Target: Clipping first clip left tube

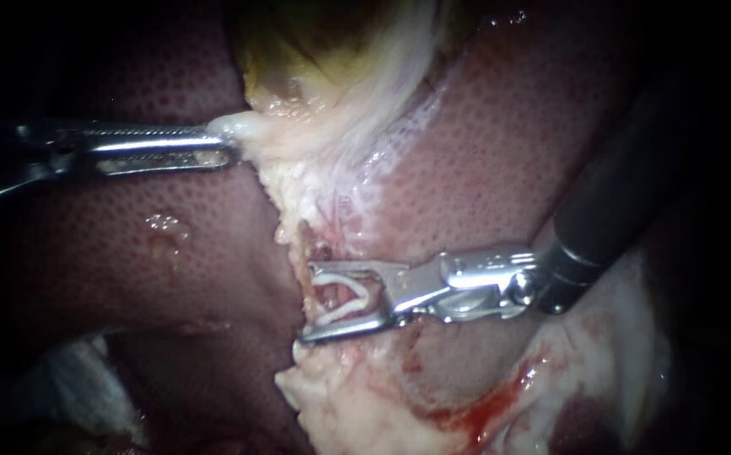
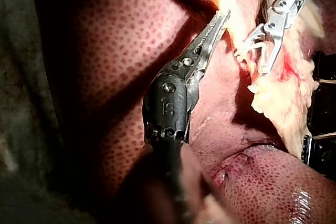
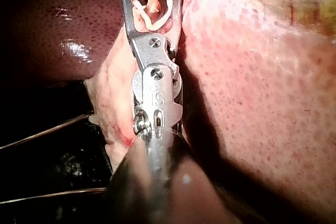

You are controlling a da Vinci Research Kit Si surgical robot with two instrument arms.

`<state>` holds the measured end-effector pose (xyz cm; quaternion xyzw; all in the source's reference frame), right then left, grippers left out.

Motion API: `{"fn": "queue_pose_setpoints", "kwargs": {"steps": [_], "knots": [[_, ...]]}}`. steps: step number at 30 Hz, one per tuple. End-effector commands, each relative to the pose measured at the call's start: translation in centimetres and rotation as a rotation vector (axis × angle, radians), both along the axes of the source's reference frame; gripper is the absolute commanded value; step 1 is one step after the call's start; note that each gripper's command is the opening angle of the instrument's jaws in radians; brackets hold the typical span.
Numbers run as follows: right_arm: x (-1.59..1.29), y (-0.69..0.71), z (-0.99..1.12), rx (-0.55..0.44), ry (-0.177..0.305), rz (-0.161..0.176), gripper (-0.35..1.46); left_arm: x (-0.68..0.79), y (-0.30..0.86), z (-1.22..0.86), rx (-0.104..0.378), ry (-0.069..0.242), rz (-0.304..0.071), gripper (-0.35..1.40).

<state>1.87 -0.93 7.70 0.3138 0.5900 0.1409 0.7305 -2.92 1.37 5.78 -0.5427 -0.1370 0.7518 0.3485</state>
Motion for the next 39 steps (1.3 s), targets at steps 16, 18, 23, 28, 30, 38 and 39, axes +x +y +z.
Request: {"fn": "queue_pose_setpoints", "kwargs": {"steps": [16, 18, 23, 28, 30, 38, 39], "knots": [[0.07, -0.09, -0.12, 0.044, 0.036, -0.068, 0.57, 0.00, 0.00, 0.00, 0.000, 0.000, 0.000, -0.35], [0.09, -0.09, -0.12, 0.049, 0.039, -0.075, 0.56, -0.01, 0.00, 0.00, 0.000, 0.001, 0.000, -0.35], [0.14, -0.08, -0.03, 0.051, 0.034, -0.071, 0.55, -0.02, -0.01, 0.01, -0.001, 0.002, -0.001, -0.35], [0.17, -0.05, 0.04, 0.066, 0.027, -0.067, 0.51, -0.02, -0.01, 0.01, -0.001, 0.002, -0.001, -0.35], [0.17, -0.04, 0.06, 0.072, 0.024, -0.066, 0.46, -0.02, -0.02, 0.01, -0.002, 0.002, -0.002, -0.35], [0.10, -0.06, 0.08, 0.183, -0.012, -0.072, -0.35, -0.03, -0.02, 0.02, -0.002, 0.001, 0.000, -0.35], [0.10, -0.06, 0.08, 0.182, -0.017, -0.076, -0.35, -0.03, -0.02, 0.02, -0.002, 0.001, 0.000, -0.35]]}}
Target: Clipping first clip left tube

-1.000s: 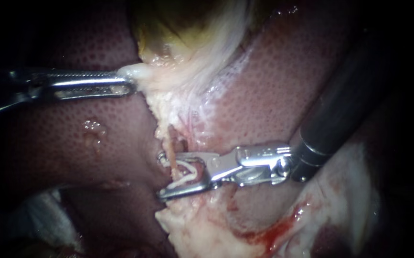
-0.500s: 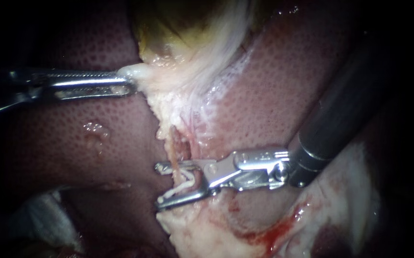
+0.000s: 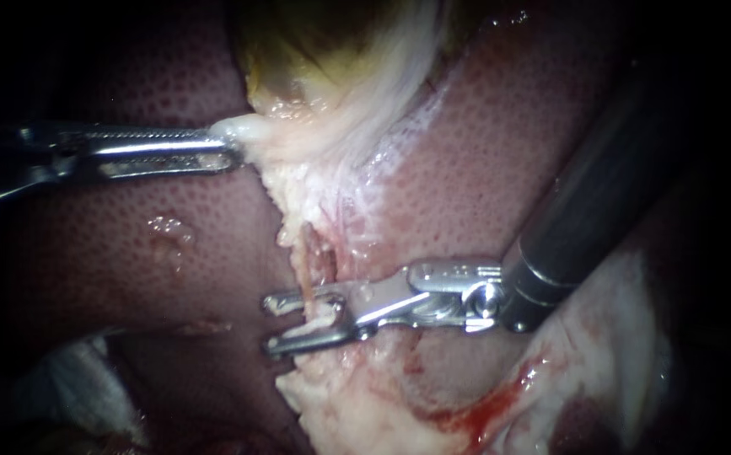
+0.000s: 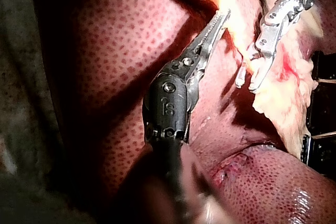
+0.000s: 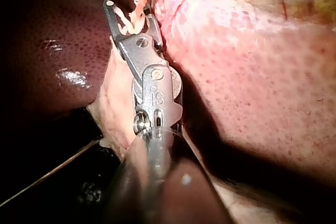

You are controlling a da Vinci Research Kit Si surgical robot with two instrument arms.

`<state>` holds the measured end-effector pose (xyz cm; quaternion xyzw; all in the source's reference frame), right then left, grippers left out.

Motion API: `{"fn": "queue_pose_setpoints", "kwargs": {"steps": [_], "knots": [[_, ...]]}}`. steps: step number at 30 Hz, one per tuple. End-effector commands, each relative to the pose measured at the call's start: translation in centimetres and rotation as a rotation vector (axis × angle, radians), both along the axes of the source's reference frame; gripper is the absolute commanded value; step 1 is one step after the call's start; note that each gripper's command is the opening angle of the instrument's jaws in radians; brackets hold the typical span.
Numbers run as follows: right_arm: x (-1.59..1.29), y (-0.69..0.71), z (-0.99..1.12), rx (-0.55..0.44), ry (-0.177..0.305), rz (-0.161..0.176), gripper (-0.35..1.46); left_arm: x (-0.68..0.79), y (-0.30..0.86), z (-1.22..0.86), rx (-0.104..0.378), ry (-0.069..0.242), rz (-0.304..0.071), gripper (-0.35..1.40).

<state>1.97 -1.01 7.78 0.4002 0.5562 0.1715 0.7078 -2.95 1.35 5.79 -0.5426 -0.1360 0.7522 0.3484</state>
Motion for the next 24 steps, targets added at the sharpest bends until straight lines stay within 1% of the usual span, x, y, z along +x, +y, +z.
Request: {"fn": "queue_pose_setpoints", "kwargs": {"steps": [1, 2, 3, 8, 24], "knots": [[-0.01, 0.02, 0.00, 0.004, -0.012, -0.011, -0.35, 0.00, 0.00, 0.00, 0.000, -0.001, 0.001, -0.35], [-0.01, 0.02, 0.01, 0.000, -0.024, -0.020, -0.35, 0.00, 0.00, 0.00, 0.000, -0.001, 0.001, -0.35], [-0.01, 0.03, 0.01, -0.002, -0.030, -0.021, -0.35, 0.00, 0.00, 0.00, 0.000, 0.000, 0.001, -0.35], [-0.03, 0.02, 0.01, 0.000, -0.041, -0.028, -0.35, 0.00, 0.00, 0.00, 0.000, 0.000, 0.001, -0.35], [-0.03, 0.00, 0.03, 0.003, -0.043, -0.035, -0.35, 0.00, 0.00, 0.01, 0.000, -0.001, 0.001, -0.35]]}}
